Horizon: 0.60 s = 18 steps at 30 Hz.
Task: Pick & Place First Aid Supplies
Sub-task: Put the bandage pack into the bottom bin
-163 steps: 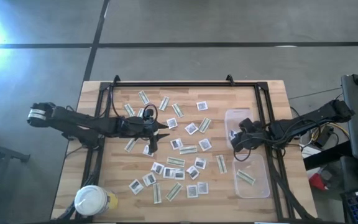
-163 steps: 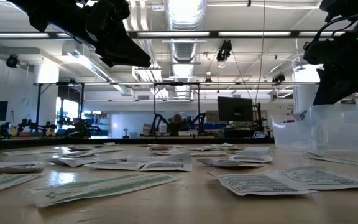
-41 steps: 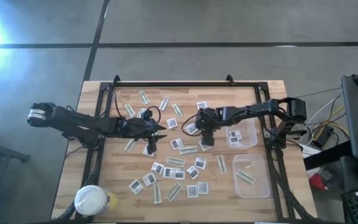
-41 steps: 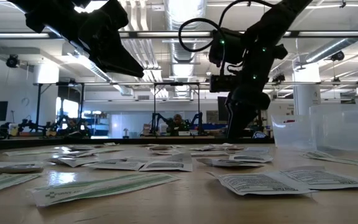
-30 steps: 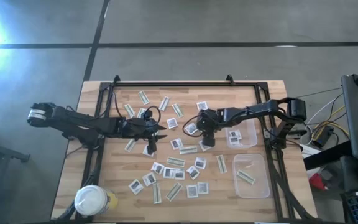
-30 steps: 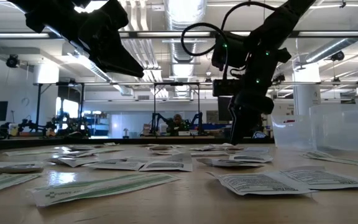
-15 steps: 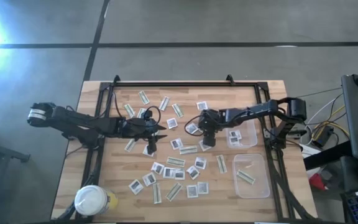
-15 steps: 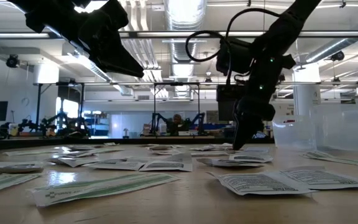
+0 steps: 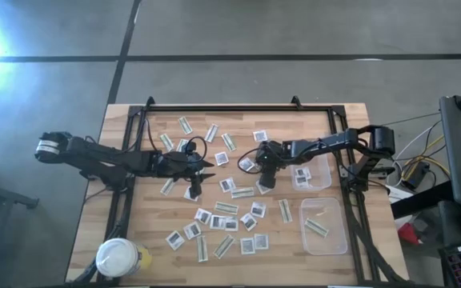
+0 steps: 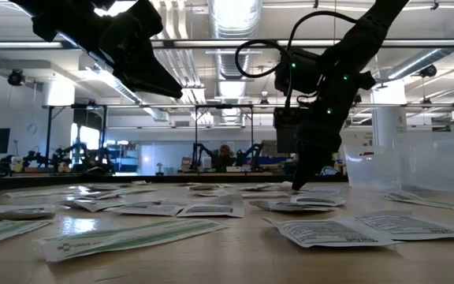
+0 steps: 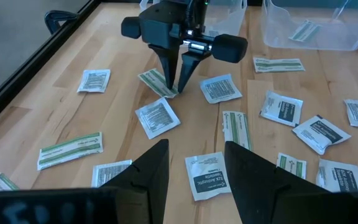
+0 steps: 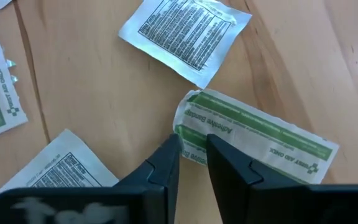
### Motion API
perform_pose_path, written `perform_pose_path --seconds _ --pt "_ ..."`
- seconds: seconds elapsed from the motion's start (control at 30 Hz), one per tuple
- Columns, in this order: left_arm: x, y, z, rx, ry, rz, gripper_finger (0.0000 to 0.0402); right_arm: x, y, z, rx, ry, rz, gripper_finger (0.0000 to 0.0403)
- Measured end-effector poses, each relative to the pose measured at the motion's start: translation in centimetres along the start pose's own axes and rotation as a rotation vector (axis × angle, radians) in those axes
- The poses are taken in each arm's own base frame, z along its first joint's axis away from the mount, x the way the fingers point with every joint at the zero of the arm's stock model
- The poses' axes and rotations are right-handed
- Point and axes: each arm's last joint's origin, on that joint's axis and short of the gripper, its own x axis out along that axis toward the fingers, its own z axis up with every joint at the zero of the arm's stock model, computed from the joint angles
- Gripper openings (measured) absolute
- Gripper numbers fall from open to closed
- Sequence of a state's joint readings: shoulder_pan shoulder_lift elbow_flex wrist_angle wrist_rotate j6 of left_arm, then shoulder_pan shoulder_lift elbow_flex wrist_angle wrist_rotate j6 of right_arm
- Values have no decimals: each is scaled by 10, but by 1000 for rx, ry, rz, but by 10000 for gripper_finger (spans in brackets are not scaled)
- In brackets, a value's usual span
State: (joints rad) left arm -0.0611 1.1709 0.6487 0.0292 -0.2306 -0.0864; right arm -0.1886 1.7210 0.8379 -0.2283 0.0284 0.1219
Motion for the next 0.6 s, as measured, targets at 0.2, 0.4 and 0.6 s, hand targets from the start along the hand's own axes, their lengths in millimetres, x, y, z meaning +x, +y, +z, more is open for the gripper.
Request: perform_pose_path --seconds 0.2,0.4,0.6 --pt "0 0 0 0 0 0 149 0 0 -1 18 6 -1 27" --pt "0 0 0 1 0 0 149 -1 0 -2 16 30 -3 8" --pt "0 0 0 0 0 0 149 -8 1 0 5 49 7 8"
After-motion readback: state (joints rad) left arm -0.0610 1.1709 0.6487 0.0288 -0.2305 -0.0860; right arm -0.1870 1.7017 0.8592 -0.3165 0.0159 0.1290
